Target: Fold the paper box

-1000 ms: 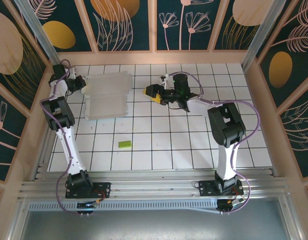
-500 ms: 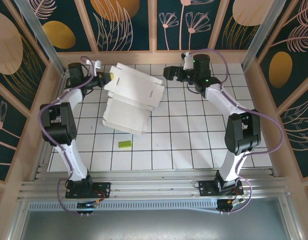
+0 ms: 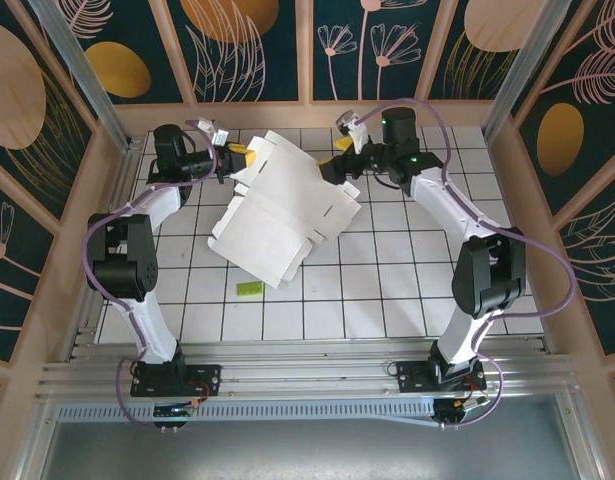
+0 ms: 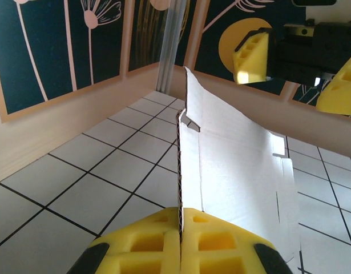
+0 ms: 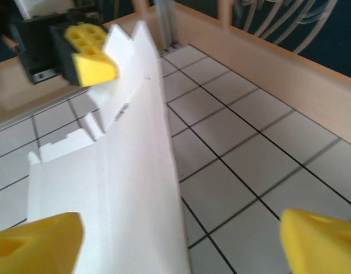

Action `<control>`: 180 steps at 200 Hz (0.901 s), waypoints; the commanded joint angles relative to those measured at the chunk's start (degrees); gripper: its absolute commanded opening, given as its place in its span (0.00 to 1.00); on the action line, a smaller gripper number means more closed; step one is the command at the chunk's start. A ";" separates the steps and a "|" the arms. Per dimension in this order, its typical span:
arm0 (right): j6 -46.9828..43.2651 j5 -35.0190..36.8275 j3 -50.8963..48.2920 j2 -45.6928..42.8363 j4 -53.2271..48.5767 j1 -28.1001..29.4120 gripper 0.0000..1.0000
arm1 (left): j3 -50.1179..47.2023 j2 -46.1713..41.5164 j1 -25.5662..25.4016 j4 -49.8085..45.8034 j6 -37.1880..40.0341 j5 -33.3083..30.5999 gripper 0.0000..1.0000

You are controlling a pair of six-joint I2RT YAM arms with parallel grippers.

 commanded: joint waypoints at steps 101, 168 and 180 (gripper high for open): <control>-1.24 -3.35 4.48 8.02 -4.92 0.98 0.39 | 4.18 1.53 -0.46 -4.88 4.95 4.18 0.00; -10.61 8.71 8.41 4.55 -9.56 3.99 0.18 | 1.81 -0.12 -0.55 3.20 -2.30 0.21 0.19; -13.76 13.29 10.08 3.94 -12.24 4.78 0.15 | -0.87 -2.24 -0.55 8.24 -6.23 -2.46 0.37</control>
